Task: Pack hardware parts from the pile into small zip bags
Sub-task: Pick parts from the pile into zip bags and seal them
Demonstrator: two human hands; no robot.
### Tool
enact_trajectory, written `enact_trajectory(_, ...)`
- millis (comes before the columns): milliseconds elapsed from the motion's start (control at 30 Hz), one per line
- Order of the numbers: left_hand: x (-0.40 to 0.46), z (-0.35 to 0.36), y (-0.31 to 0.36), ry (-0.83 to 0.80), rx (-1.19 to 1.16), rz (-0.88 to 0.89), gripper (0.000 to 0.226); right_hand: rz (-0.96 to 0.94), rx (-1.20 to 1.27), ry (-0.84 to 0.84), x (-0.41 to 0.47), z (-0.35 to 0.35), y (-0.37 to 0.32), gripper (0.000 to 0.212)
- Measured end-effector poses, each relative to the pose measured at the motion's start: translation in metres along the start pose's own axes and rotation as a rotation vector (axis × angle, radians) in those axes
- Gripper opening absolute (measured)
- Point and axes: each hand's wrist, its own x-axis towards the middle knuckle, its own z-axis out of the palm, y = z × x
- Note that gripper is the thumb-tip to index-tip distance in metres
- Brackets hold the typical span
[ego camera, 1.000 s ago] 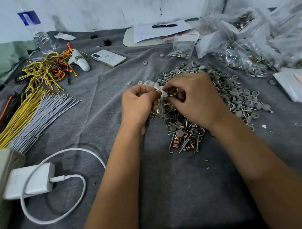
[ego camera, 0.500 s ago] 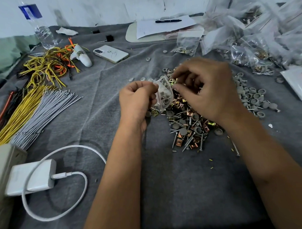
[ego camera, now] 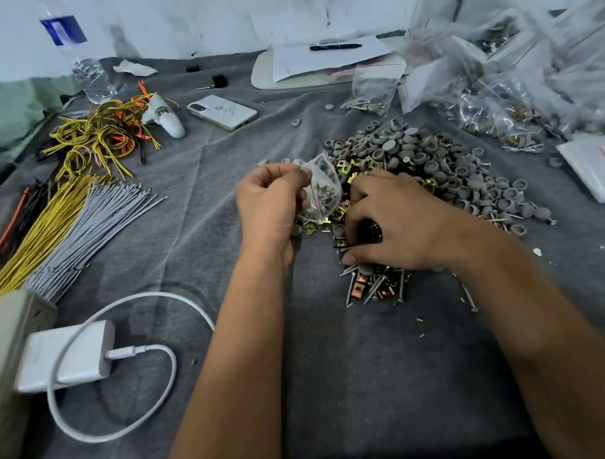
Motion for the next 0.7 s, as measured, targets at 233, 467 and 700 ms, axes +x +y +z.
enact_trajectory(233,0.000,0.000,0.000,0.005,-0.001,0.002,0.011,-0.035,0.160,-0.067,-0.008,-0.004,-0.008,0.044)
enact_trajectory(467,-0.001,0.000,0.001,0.000,0.002,-0.003,0.010,-0.084,0.099,-0.097,-0.003,0.007,-0.012,0.013)
enact_trajectory(700,-0.001,0.001,0.001,-0.004,0.027,0.006,0.010,-0.087,0.491,0.118,-0.003,0.000,0.005,0.007)
